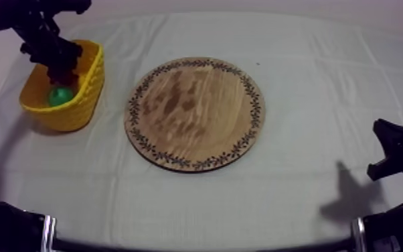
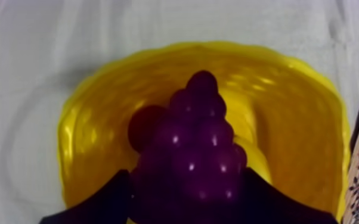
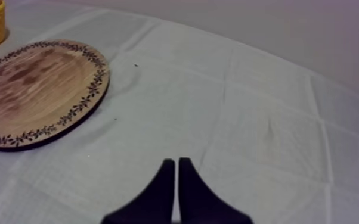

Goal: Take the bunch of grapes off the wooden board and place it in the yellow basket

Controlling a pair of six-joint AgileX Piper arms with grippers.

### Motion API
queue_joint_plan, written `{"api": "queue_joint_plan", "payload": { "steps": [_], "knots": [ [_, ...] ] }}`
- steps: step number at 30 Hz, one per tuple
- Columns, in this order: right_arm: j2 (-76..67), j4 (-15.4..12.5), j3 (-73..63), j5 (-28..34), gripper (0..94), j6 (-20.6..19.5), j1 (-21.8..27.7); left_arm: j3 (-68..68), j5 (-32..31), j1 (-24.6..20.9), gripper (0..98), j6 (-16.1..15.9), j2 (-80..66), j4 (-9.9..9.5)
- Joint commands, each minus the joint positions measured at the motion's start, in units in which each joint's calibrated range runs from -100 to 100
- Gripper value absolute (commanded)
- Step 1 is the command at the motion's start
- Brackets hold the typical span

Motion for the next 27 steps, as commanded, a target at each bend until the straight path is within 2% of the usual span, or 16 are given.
{"api": "queue_joint_plan", "payload": {
  "steps": [1, 7, 9, 12, 15, 23, 27],
  "knots": [
    [-0.01, 0.01, -0.03, 0.00, 0.4, 0.00, 0.02, 0.08, 0.06, -0.08, 58.2, -0.18, 0.17, 0.08],
    [-0.01, 0.01, -0.03, 0.00, 0.4, 0.00, 0.02, 0.19, -0.25, -0.21, 62.9, -1.04, -0.52, 0.66],
    [-0.01, 0.01, -0.03, 0.00, 0.4, 0.00, 0.02, 0.22, -0.47, -0.31, 70.1, -0.99, -0.92, 0.97],
    [-0.01, 0.01, -0.03, 0.00, 0.4, 0.00, 0.02, 0.24, -0.61, -0.40, 85.7, -0.23, -1.42, 1.21],
    [-0.01, 0.01, -0.03, 0.00, 0.4, 0.00, 0.02, 0.08, -0.75, -0.35, 92.6, 0.42, -1.89, 1.30],
    [-0.01, 0.01, -0.03, 0.00, 0.4, 0.00, 0.02, 0.07, -0.84, -0.31, 95.9, 0.81, -3.94, 1.34],
    [-0.01, 0.01, -0.03, 0.00, 0.4, 0.00, 0.02, 0.55, -1.87, -0.51, 89.9, 0.93, -6.83, 1.71]
  ]
}}
